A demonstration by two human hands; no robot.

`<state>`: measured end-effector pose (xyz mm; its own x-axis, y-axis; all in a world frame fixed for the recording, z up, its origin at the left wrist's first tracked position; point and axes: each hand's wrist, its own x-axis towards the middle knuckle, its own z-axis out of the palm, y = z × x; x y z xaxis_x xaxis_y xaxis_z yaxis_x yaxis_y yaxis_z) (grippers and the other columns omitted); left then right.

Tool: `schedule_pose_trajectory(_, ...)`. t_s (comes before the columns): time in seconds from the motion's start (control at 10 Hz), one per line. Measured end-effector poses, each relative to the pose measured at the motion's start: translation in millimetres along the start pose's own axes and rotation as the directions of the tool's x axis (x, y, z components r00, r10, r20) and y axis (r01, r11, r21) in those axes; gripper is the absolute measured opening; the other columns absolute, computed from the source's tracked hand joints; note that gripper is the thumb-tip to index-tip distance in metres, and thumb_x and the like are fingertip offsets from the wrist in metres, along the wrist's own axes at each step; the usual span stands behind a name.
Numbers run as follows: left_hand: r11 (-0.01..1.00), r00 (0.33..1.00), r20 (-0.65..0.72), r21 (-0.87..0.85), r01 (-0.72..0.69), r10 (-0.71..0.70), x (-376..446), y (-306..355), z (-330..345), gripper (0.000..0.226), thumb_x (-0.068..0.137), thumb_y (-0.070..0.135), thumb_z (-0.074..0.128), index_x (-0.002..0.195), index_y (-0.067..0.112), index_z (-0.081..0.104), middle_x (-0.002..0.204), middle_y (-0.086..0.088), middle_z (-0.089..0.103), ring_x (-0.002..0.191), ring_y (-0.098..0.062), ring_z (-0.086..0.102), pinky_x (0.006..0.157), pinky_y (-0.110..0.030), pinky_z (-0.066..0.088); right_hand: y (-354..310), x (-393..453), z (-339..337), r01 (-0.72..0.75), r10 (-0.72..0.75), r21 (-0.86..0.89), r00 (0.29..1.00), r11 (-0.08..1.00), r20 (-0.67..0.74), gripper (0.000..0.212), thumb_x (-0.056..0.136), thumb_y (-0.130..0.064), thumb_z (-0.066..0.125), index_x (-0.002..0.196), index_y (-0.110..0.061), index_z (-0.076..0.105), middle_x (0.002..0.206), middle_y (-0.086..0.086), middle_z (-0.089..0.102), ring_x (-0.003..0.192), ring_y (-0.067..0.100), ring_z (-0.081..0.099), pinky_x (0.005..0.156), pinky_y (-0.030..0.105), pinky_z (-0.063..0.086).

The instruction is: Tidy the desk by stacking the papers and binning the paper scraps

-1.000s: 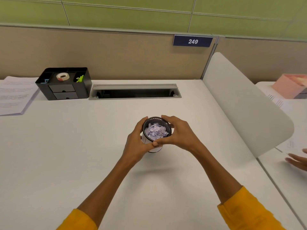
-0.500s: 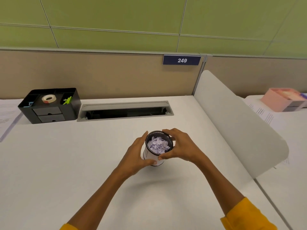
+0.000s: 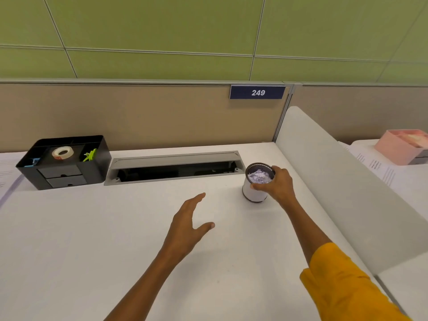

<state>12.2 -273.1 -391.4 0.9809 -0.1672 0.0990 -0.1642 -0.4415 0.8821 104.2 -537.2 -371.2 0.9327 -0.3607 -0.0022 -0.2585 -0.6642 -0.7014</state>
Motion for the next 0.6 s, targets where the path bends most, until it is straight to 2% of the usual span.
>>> schedule_pose_trajectory(0.1, 1.0, 1.0, -0.024, 0.003, 0.012, -0.012, 1, -7, -5, 0.065, 0.079, 0.023, 0.073, 0.128, 0.042, 0.035, 0.13, 0.022, 0.038, 0.122, -0.003, 0.041, 0.104, -0.028, 0.038, 2, 19, 3, -0.043, 0.043, -0.002, 0.999, 0.999, -0.028, 0.085, 0.045, -0.04, 0.09, 0.115, -0.005, 0.058, 0.114, 0.016, 0.058, 0.102, 0.031, 0.058, 0.074, 0.03, 0.045)
schedule_pose_trajectory(0.2, 1.0, 0.998, -0.062, 0.002, 0.029, -0.029, 3, -16, -14, 0.062, 0.08, 0.022, 0.072, 0.127, 0.042, 0.036, 0.129, 0.02, 0.04, 0.118, -0.002, 0.041, 0.104, -0.028, 0.038, 3, 41, 5, -0.087, 0.086, -0.024, 0.995, 0.996, -0.053, 0.087, 0.043, -0.044, 0.09, 0.111, -0.002, 0.058, 0.114, 0.018, 0.059, 0.104, 0.033, 0.058, 0.08, 0.037, 0.049)
schedule_pose_trajectory(0.3, 0.999, 0.996, -0.083, -0.001, 0.033, -0.033, 3, -21, -19, 0.06, 0.081, 0.022, 0.071, 0.129, 0.038, 0.039, 0.129, 0.02, 0.041, 0.119, -0.003, 0.042, 0.104, -0.028, 0.038, 1, 46, 4, -0.107, 0.106, -0.018, 0.993, 0.994, -0.051, 0.092, 0.038, -0.051, 0.086, 0.108, 0.0, 0.057, 0.112, 0.018, 0.06, 0.104, 0.034, 0.058, 0.079, 0.038, 0.049)
schedule_pose_trajectory(0.4, 0.999, 0.993, -0.102, 0.013, 0.053, -0.051, 4, -25, -25, 0.058, 0.082, 0.024, 0.07, 0.133, 0.03, 0.043, 0.129, 0.019, 0.041, 0.122, -0.006, 0.042, 0.104, -0.029, 0.037, 1, 45, 1, -0.143, 0.143, -0.002, 0.989, 0.99, -0.039, 0.083, 0.05, -0.046, 0.089, 0.11, 0.002, 0.056, 0.115, 0.018, 0.058, 0.107, 0.033, 0.056, 0.072, 0.033, 0.043)
schedule_pose_trajectory(0.5, 0.998, 0.992, -0.122, 0.033, 0.05, -0.045, 2, -24, -28, 0.057, 0.082, 0.026, 0.069, 0.134, 0.028, 0.044, 0.129, 0.018, 0.041, 0.124, -0.009, 0.042, 0.103, -0.028, 0.037, 2, 42, -1, -0.145, 0.145, 0.006, 0.989, 0.989, -0.028, 0.08, 0.058, -0.041, 0.087, 0.116, 0.002, 0.052, 0.12, 0.018, 0.056, 0.112, 0.033, 0.052, 0.075, 0.033, 0.042)
schedule_pose_trajectory(0.6, 0.998, 0.985, -0.169, 0.046, 0.038, -0.03, -1, -20, -34, 0.055, 0.084, 0.03, 0.066, 0.134, 0.027, 0.044, 0.135, 0.013, 0.043, 0.127, -0.01, 0.042, 0.101, -0.024, 0.034, -3, 26, -6, -0.094, 0.094, 0.005, 0.994, 0.996, -0.057, 0.084, 0.065, -0.037, 0.085, 0.127, 0.001, 0.044, 0.129, 0.02, 0.049, 0.121, 0.035, 0.046, 0.088, 0.038, 0.042)
